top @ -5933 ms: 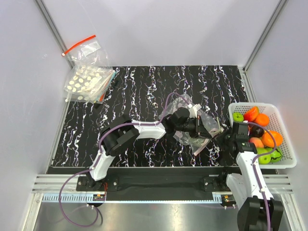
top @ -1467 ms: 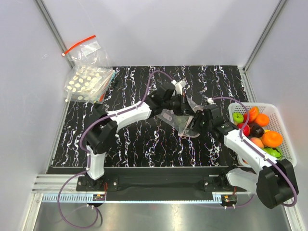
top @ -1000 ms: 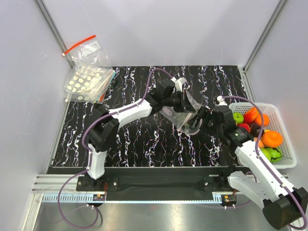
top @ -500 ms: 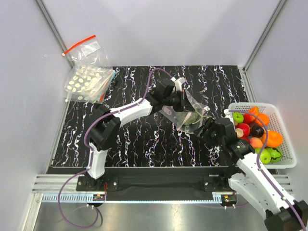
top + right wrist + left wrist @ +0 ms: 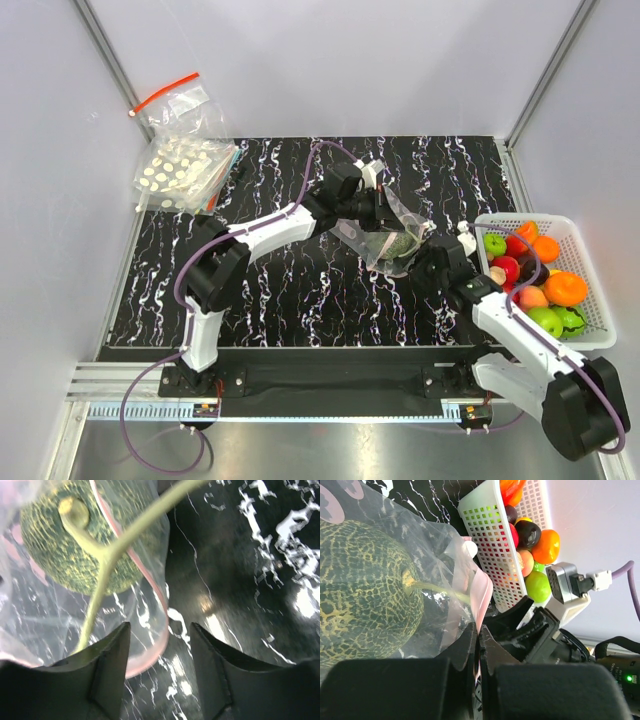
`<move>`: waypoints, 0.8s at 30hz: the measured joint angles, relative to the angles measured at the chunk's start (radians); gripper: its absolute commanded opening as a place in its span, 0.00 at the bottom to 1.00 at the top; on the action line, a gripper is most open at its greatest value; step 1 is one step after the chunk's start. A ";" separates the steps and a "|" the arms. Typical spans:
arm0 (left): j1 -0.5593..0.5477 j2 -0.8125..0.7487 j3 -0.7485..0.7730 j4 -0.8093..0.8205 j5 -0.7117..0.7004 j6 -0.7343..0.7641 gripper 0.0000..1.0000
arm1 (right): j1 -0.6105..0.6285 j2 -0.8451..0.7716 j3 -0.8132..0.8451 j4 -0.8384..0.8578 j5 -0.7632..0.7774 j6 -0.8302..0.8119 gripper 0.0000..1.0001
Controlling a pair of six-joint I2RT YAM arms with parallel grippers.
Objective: Place the food in the zip-top bag and seal the zipper
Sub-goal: Adjust the zipper food storage bag at the center of the board.
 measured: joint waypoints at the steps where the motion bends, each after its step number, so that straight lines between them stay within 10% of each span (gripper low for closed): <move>1: 0.000 0.000 0.000 0.000 0.000 0.000 0.04 | 0.000 0.013 0.000 0.019 0.006 0.003 0.44; 5: 0.001 0.000 0.000 0.006 0.003 -0.001 0.04 | 0.000 0.063 0.000 0.079 0.031 0.010 0.00; 13: 0.021 -0.019 0.000 -0.022 0.009 0.011 0.04 | 0.000 0.045 0.134 -0.080 0.082 -0.041 0.00; 24: 0.054 -0.125 0.292 -0.388 -0.094 0.200 0.04 | 0.000 0.064 0.799 -0.446 0.066 -0.269 0.00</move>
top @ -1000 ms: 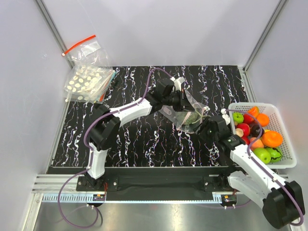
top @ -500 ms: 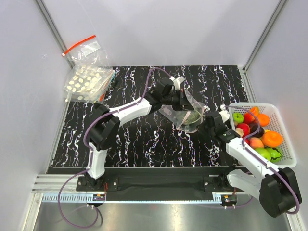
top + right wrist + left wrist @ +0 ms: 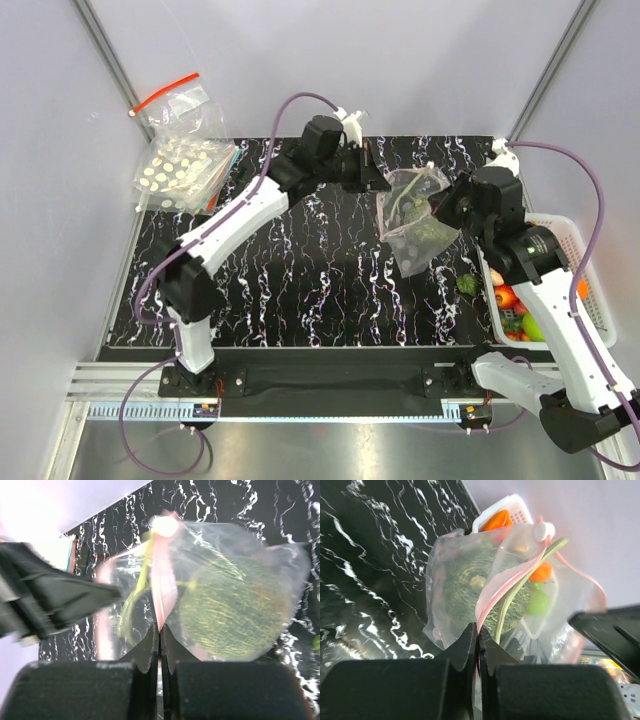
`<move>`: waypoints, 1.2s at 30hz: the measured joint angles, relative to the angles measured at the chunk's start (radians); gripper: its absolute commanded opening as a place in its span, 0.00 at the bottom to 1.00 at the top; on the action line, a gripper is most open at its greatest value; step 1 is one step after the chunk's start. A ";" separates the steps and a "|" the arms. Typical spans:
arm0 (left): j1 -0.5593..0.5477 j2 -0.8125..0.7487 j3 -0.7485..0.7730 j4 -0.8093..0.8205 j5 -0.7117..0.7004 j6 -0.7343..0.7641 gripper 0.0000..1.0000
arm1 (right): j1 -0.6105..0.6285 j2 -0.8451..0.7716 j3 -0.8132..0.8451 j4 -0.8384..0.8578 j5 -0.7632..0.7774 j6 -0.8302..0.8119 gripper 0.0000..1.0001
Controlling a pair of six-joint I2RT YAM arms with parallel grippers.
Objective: Place the food in the zip-top bag and seal the zipper
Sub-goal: Adjust the zipper food storage bag at the center of the board.
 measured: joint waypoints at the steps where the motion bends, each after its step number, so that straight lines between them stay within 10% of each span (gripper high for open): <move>1: 0.000 -0.024 0.016 -0.035 -0.018 0.019 0.05 | 0.000 0.000 0.019 -0.020 0.000 -0.014 0.00; 13: -0.026 -0.148 0.143 -0.292 -0.168 0.159 0.05 | 0.000 -0.001 -0.040 -0.117 -0.073 -0.059 0.00; 22: -0.015 -0.282 -0.148 -0.241 -0.168 0.159 0.06 | 0.002 0.017 0.162 -0.154 -0.136 -0.093 0.00; 36: 0.036 -0.319 -0.258 -0.105 -0.105 0.156 0.07 | 0.002 0.011 -0.052 -0.065 -0.198 -0.092 0.14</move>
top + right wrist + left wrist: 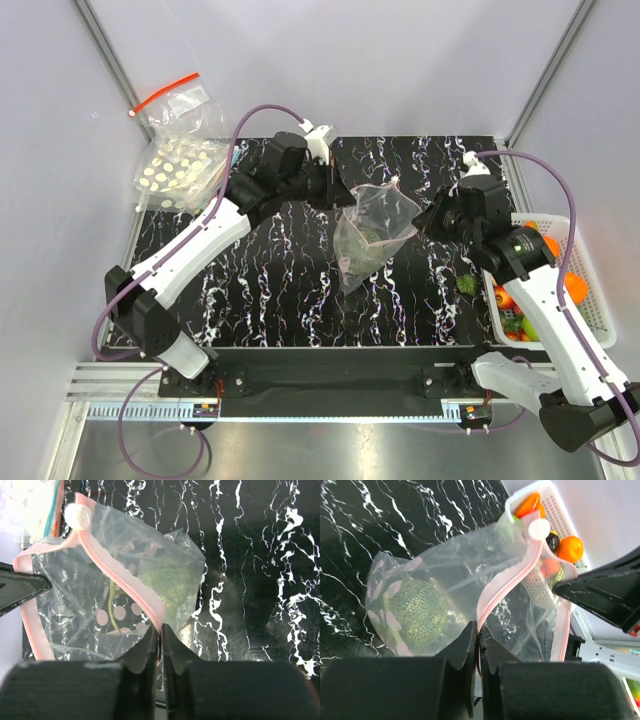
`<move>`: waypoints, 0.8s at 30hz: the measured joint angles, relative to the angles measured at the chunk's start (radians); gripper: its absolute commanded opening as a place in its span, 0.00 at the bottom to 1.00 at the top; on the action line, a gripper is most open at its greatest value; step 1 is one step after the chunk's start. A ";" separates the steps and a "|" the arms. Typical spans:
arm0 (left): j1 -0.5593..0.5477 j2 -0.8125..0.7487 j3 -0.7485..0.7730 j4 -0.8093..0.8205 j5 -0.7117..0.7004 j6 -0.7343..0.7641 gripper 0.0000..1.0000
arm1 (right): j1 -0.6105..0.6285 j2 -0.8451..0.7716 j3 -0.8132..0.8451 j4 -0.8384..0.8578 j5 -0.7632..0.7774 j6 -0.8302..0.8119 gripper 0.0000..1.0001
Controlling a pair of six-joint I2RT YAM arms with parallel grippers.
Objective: Place the food in the zip-top bag and seal the zipper
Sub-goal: Adjust the zipper food storage bag at the center of the board.
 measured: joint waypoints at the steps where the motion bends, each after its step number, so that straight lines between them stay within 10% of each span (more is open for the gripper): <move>1: 0.000 -0.005 -0.016 0.011 0.004 0.000 0.07 | 0.000 -0.008 -0.017 0.011 0.000 0.001 0.21; 9: -0.002 -0.006 -0.053 0.020 0.006 0.008 0.07 | 0.000 -0.044 -0.089 0.014 0.019 0.001 0.57; 24: -0.002 -0.026 -0.052 0.003 0.006 0.032 0.08 | -0.010 -0.172 -0.050 -0.229 0.418 0.068 0.67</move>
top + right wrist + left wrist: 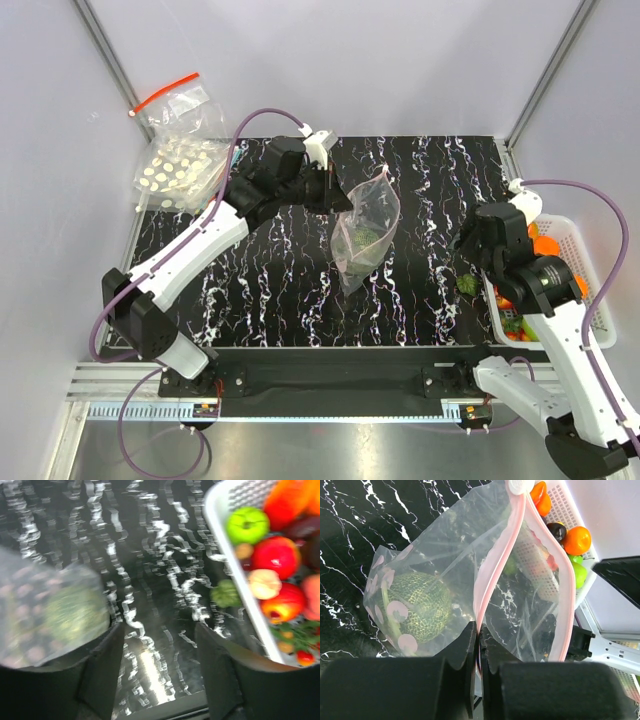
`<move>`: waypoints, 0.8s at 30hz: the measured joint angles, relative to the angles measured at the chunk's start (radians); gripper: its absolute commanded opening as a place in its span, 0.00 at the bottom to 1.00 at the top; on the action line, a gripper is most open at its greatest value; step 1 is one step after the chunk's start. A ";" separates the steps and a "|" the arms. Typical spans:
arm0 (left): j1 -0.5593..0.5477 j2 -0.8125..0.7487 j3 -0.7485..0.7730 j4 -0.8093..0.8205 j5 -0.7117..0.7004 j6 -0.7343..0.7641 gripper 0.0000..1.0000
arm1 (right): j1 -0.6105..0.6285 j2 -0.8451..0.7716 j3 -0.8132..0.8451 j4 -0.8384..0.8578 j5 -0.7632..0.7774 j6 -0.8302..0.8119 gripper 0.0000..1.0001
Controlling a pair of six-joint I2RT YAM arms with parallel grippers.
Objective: Place the food in the zip-top bag and seal the zipper
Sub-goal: Pick up the fake fruit from the bin.
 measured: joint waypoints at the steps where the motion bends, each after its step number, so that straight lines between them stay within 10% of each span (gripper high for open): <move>1: 0.000 -0.001 0.002 -0.004 0.002 0.001 0.08 | -0.010 0.006 -0.006 -0.005 0.016 0.005 0.67; 24: 0.000 -0.039 0.037 -0.067 0.022 0.049 0.08 | -0.615 0.240 -0.061 0.069 0.109 0.001 1.00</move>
